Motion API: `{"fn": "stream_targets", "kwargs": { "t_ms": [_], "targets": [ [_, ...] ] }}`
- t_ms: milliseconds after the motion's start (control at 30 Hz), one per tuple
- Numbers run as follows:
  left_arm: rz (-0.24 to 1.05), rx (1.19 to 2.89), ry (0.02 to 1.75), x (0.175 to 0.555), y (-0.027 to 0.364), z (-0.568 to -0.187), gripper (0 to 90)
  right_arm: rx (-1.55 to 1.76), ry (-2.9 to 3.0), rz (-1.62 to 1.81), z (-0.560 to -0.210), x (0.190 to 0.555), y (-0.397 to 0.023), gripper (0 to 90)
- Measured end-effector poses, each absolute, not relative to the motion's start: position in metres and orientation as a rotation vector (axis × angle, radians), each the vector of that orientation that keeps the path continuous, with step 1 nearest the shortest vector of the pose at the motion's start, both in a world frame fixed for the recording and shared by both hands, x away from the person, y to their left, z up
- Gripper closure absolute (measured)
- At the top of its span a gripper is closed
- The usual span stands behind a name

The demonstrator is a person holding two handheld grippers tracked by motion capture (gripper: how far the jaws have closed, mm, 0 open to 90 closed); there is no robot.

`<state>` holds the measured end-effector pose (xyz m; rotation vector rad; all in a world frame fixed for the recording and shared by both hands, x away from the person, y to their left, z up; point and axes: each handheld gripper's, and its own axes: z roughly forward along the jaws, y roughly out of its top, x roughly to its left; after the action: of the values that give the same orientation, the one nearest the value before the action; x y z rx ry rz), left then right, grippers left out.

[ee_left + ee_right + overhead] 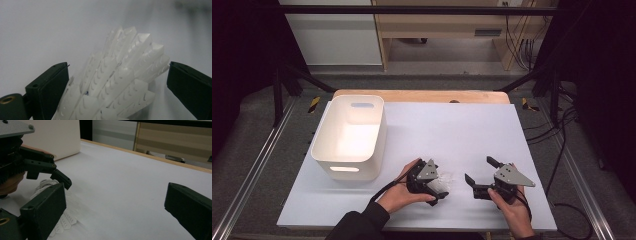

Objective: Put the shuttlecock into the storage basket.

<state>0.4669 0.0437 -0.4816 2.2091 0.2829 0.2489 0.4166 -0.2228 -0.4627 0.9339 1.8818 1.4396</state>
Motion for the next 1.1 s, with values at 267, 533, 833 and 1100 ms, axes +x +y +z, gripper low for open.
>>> {"fn": "stream_targets", "kwargs": {
  "t_ms": [267,533,833,1100],
  "targets": [
    [0.253,2.203,0.301,0.4660,0.0421,-0.4820,5.5,0.937,1.884,1.441,-0.4628,0.4164,-0.2221,4.0],
    [0.263,2.209,0.293,0.4621,0.0395,-0.4824,7.5,0.939,1.885,1.440,-0.4628,0.4164,-0.2222,4.1],
    [0.288,2.211,0.303,0.4583,0.0398,-0.4827,16.0,0.940,1.885,1.438,-0.4630,0.4165,-0.2225,4.2],
    [0.300,2.208,0.320,0.4565,0.0414,-0.4830,21.8,0.941,1.890,1.433,-0.4633,0.4165,-0.2215,4.2]
  ]
}}
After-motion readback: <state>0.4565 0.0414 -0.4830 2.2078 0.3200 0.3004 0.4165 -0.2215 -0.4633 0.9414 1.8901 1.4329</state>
